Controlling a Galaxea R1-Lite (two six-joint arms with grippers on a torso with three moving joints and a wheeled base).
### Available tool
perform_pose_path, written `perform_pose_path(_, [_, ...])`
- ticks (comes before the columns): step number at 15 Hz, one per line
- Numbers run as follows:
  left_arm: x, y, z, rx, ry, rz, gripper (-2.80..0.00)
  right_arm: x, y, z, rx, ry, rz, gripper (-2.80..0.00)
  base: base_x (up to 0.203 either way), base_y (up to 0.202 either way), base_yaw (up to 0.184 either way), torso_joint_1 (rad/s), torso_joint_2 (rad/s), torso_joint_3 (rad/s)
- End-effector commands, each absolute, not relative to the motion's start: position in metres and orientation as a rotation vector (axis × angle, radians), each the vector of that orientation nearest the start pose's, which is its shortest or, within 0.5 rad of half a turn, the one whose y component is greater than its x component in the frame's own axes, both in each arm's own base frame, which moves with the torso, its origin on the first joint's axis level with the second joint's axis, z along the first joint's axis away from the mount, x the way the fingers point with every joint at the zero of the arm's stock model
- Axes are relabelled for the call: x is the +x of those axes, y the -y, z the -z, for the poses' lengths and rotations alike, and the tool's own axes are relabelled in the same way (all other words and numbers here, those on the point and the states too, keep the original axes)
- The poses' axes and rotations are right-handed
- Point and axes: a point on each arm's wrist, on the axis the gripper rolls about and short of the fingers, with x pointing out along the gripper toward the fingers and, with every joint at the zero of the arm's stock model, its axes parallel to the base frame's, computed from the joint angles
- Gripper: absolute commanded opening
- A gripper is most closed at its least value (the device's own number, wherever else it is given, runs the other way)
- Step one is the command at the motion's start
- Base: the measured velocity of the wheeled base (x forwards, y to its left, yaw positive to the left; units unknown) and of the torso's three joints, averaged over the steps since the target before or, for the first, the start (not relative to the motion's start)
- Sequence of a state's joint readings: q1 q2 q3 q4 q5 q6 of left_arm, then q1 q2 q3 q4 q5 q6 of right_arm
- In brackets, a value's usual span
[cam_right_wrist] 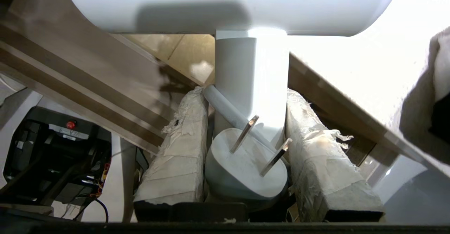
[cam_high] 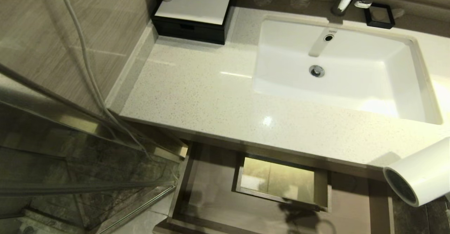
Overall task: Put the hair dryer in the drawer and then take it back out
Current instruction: Place it on the countertop
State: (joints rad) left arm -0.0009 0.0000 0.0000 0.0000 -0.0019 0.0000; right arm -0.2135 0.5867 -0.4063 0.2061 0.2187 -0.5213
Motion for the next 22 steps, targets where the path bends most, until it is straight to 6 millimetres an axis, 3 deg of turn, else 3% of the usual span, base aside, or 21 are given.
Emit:
perform_pose_path(1, [-0.023,0.000,-0.075,0.000,-0.002,0.003,-2.80,0.039,0.002,-0.184,-0.439,-0.365,-0.134,-2.80,0.000,0.000,0.000,0.153,-0.09,0.056])
perform_pose_path(3, [-0.023,0.000,-0.075,0.000,-0.002,0.003,-2.80,0.052,0.003,-0.202,-0.443,-0.370,-0.161,-2.80,0.000,0.000,0.000,0.058,-0.03,0.037])
perform_pose_path(6, [-0.023,0.000,-0.075,0.000,-0.002,0.003,-2.80,0.088,0.002,-0.237,-0.448,-0.396,-0.233,-2.80,0.000,0.000,0.000,0.000,0.00,0.000])
perform_pose_path(10, [-0.023,0.000,-0.075,-0.001,-0.001,0.003,-2.80,0.150,-0.018,-0.274,-0.457,-0.397,-0.438,-2.80,0.000,0.000,0.000,0.000,0.00,0.000])
perform_pose_path(14, [-0.023,0.000,-0.075,0.000,-0.002,0.003,-2.80,0.214,-0.047,-0.294,-0.472,-0.387,-0.556,-2.80,0.000,0.000,0.000,0.000,0.00,0.000])
perform_pose_path(17, [-0.023,0.000,-0.075,0.000,-0.002,0.003,-2.80,0.248,-0.080,-0.302,-0.491,-0.347,-0.654,-2.80,0.000,0.000,0.000,0.000,0.00,0.000])
perform_pose_path(20, [-0.023,0.000,-0.075,0.000,-0.002,0.003,-2.80,0.267,-0.112,-0.308,-0.469,-0.321,-0.731,-2.80,0.000,0.000,0.000,0.000,0.00,0.000])
perform_pose_path(22, [-0.023,0.000,-0.075,0.000,-0.002,0.003,-2.80,0.269,-0.126,-0.308,-0.464,-0.305,-0.790,-2.80,0.000,0.000,0.000,0.000,0.00,0.000])
